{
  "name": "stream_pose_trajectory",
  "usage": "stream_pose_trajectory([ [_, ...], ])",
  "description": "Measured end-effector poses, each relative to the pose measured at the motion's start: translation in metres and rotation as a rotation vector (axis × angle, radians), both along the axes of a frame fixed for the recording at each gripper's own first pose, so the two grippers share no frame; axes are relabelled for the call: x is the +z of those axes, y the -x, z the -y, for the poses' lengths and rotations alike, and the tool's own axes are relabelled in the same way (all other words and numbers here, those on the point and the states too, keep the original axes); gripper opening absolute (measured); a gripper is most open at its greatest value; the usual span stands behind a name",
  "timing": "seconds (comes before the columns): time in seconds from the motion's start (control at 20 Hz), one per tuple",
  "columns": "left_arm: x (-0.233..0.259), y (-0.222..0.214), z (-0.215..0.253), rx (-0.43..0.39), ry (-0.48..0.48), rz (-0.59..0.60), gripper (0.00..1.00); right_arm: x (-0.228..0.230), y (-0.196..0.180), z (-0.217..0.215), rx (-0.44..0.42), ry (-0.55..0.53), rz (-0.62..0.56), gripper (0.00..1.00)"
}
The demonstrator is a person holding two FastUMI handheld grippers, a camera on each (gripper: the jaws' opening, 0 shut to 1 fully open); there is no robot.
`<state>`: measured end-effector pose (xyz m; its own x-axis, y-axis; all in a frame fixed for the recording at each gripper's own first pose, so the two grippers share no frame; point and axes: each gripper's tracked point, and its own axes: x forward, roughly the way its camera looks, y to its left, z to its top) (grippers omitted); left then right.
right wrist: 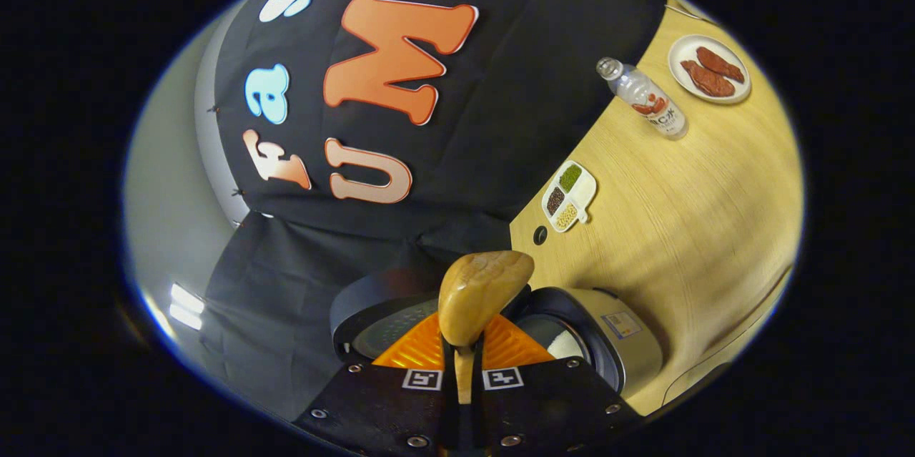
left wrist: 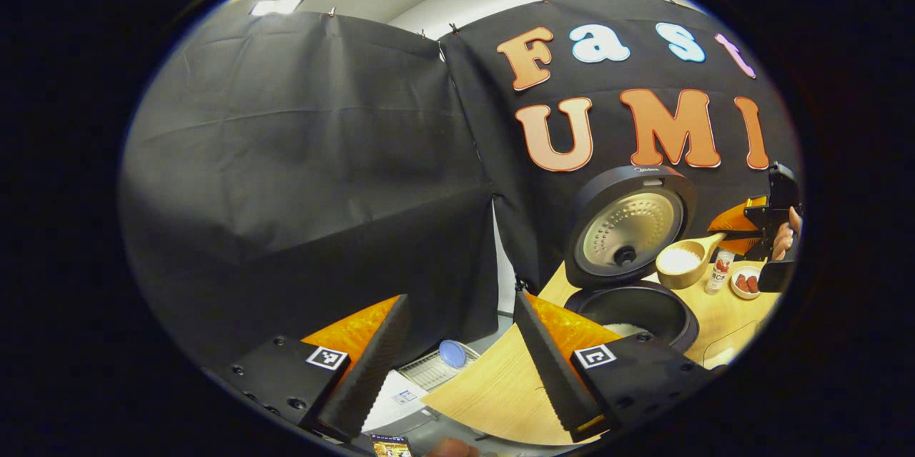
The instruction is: Close the left gripper, press the button to open the rice cooker; take a wooden spoon from the chopstick holder with the right hand, scoop a spoonful of rice and pour it into the rice cooker, then put the wooden spoon back into the chopstick holder.
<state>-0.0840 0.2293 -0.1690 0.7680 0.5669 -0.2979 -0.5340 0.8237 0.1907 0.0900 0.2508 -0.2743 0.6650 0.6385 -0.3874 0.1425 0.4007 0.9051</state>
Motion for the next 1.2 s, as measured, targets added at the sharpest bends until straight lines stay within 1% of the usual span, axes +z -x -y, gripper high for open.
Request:
stream_pose_trajectory([
  [0.05, -0.001, 0.000, -0.001, 0.000, 0.000, -0.007, 0.99, 0.001, 0.000, -0.004, 0.021, 0.039, 0.028, 0.06],
  [0.1, -0.003, 0.000, -0.006, 0.012, -0.003, -0.013, 0.96, 0.004, -0.001, -0.009, 0.040, 0.079, 0.059, 0.06],
  [0.15, -0.003, 0.001, -0.009, 0.025, 0.000, -0.015, 0.99, 0.006, -0.003, -0.012, 0.052, 0.112, 0.087, 0.07],
  [0.3, -0.004, 0.001, -0.011, 0.030, 0.020, -0.012, 1.00, 0.012, -0.005, -0.018, 0.078, 0.190, 0.160, 0.06],
  [0.4, -0.002, 0.000, -0.011, 0.026, 0.012, -0.014, 1.00, 0.018, -0.005, -0.024, 0.096, 0.227, 0.203, 0.06],
  [0.55, 0.002, -0.002, -0.007, 0.016, -0.013, -0.021, 1.00, 0.034, -0.007, -0.028, 0.101, 0.244, 0.259, 0.06],
  [0.75, 0.002, -0.001, -0.003, 0.010, -0.013, -0.027, 1.00, 0.042, -0.010, -0.027, 0.124, 0.326, 0.342, 0.06],
  [0.8, 0.002, 0.000, -0.002, 0.012, -0.013, -0.029, 0.96, 0.044, -0.010, -0.028, 0.134, 0.349, 0.363, 0.06],
  [0.95, 0.002, 0.000, -0.003, 0.012, -0.015, -0.031, 0.96, 0.048, -0.009, -0.032, 0.165, 0.400, 0.413, 0.06],
  [1.2, 0.003, 0.000, -0.001, 0.007, -0.013, -0.033, 1.00, 0.052, -0.008, -0.033, 0.198, 0.473, 0.481, 0.06],
])
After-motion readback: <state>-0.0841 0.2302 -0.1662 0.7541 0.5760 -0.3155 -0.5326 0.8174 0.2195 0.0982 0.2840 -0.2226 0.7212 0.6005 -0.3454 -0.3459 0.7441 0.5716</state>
